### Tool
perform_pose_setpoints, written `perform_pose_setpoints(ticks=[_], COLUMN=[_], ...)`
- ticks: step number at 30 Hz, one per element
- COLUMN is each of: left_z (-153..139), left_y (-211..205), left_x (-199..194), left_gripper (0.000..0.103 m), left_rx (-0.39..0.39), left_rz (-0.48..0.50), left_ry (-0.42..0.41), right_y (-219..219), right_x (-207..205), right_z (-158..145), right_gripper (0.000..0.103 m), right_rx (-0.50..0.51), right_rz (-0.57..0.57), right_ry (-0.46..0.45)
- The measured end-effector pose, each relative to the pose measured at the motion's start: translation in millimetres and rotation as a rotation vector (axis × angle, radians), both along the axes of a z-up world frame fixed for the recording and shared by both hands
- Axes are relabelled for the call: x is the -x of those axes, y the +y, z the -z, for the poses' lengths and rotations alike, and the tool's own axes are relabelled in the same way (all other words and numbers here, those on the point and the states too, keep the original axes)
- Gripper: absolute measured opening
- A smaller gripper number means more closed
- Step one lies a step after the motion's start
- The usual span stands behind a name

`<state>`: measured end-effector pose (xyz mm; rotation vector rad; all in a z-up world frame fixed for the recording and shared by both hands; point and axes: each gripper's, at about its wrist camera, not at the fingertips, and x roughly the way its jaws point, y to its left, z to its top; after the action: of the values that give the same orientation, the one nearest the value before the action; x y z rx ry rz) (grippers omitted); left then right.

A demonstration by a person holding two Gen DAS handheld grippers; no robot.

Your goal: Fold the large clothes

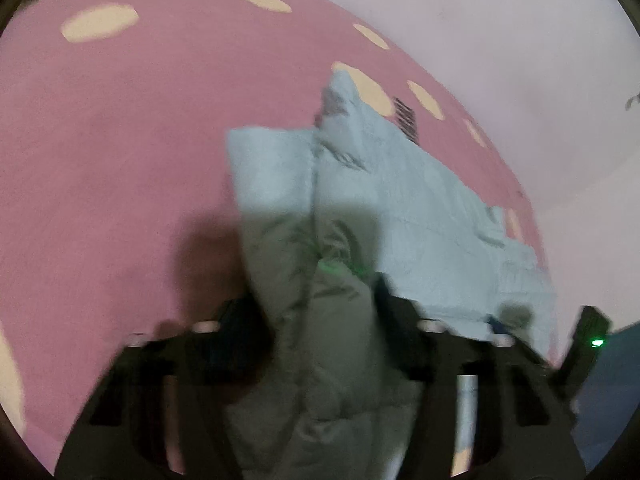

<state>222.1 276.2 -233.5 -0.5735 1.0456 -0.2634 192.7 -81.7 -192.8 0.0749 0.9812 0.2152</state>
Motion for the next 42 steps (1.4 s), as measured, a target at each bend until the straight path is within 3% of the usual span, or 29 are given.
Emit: perform_pose_setpoints(ticks=[2, 6, 10, 18, 21, 26, 34, 42], left_z=[2.5, -18.4, -54.6, -114.9, -130.1, -141.9, -131.6, -122.7], left_y=[1.9, -5.9, -25.0, -75.7, -104.9, -152.8, -219.5, -252.6], left_x=[-1.5, 5.5, 14.3, 30.0, 37.0, 40.8, 44.0, 44.1], left_gripper=[0.025, 0.014, 0.013, 0.013, 0.013, 0.013, 0.013, 0.012], left_rx=[0.059, 0.037, -0.037, -0.061, -0.114, -0.157, -0.257, -0.322], left_rz=[-0.007, -0.012, 0.0, 0.037, 0.054, 0.086, 0.159, 0.191], left_ry=[0.008, -0.032, -0.101, -0.208, -0.24, -0.249, -0.235, -0.229], right_y=[1.6, 3.1, 5.2, 5.3, 4.8, 0.1, -19.0, -56.3], right_x=[0.7, 1.8, 0.5, 1.2, 0.3, 0.0, 9.6, 25.3], right_z=[0.5, 1.4, 3.0, 2.1, 2.0, 1.5, -7.6, -16.6], right_gripper=[0.026, 0.026, 0.026, 0.026, 0.026, 0.027, 0.027, 0.028], right_rx=[0.01, 0.022, 0.04, 0.042, 0.047, 0.034, -0.022, -0.1], right_rz=[-0.002, -0.005, -0.004, -0.011, -0.019, -0.04, -0.048, -0.005], right_ry=[-0.006, -0.01, -0.012, -0.005, -0.007, -0.017, -0.036, -0.039])
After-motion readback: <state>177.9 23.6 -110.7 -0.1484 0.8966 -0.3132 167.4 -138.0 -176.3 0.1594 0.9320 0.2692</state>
